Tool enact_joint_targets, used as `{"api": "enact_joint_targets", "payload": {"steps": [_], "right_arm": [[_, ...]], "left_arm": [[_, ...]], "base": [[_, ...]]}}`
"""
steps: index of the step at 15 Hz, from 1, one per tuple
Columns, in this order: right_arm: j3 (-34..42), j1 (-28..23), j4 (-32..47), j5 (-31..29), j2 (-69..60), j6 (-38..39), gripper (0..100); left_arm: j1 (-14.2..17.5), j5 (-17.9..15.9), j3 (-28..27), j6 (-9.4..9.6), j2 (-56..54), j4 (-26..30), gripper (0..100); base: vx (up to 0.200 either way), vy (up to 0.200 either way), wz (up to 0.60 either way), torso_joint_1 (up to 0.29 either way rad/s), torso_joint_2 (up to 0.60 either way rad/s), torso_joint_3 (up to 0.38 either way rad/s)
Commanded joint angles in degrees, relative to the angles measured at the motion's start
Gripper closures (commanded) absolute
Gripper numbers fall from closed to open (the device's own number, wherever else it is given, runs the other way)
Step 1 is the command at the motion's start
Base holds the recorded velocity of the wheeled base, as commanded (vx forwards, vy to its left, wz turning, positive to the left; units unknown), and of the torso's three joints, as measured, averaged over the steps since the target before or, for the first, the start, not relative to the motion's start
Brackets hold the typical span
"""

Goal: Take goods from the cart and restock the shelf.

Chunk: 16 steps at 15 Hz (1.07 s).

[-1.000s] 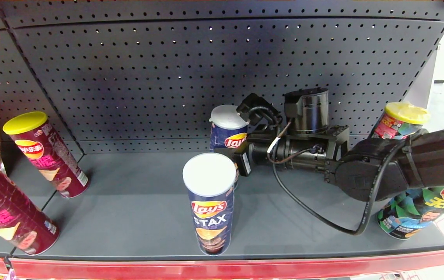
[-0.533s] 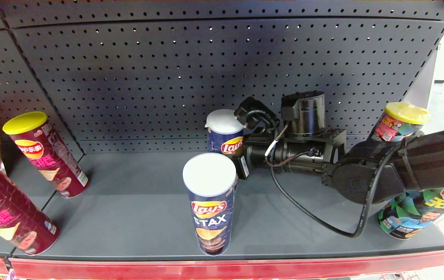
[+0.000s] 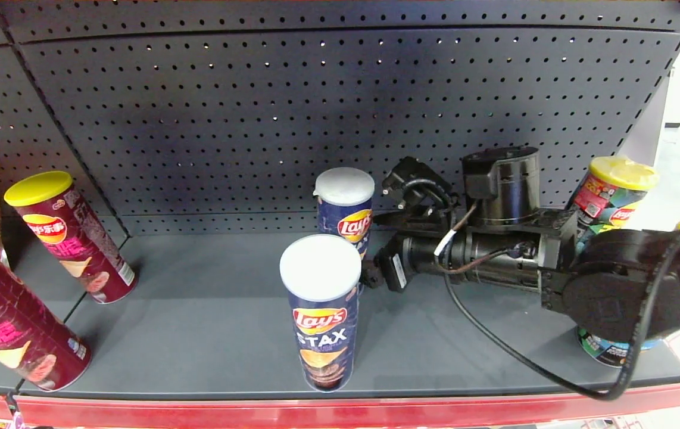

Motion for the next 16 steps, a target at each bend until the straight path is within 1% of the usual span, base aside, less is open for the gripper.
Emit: {"api": "enact_joint_targets", "payload": {"steps": [1,6,11,13,14,15,16], "right_arm": [[5.65,0.01,-0.03,-1.77,-7.47,-0.01,0],[17.60,-0.17,0.14,-2.03,-20.12,-0.10,0],[28.94,-0.26,0.67,-2.03,-34.80,-0.10,0],[33.42,-0.34,0.85,-1.94,-41.66,-0.10,0],[36.76,-0.34,1.46,-1.94,-46.93,-0.01,0],[38.78,-0.43,4.27,-1.94,-51.76,-0.01,0],[39.57,-0.52,9.11,-2.03,-57.12,-0.01,0]], "left_arm": [[-0.01,0.18,-0.67,0.09,3.87,-0.29,0],[0.08,0.71,-1.72,0.00,9.58,-0.47,0],[-0.01,1.32,-8.14,0.17,21.62,-0.82,0],[-0.01,0.71,-8.40,0.17,26.63,-3.63,0],[-0.01,-0.35,-7.87,0.17,29.71,-6.71,0],[-0.01,-1.40,-7.87,0.26,32.25,-8.82,0],[-0.01,-1.66,-8.22,0.53,35.24,-10.49,0]], "base": [[0.000,0.000,0.00,0.000,0.00,0.000],[0.000,0.000,0.00,0.000,0.00,0.000],[0.000,0.000,0.00,0.000,0.00,0.000],[0.000,0.000,0.00,0.000,0.00,0.000],[0.000,0.000,0.00,0.000,0.00,0.000],[0.000,0.000,0.00,0.000,0.00,0.000],[0.000,0.000,0.00,0.000,0.00,0.000]]}}
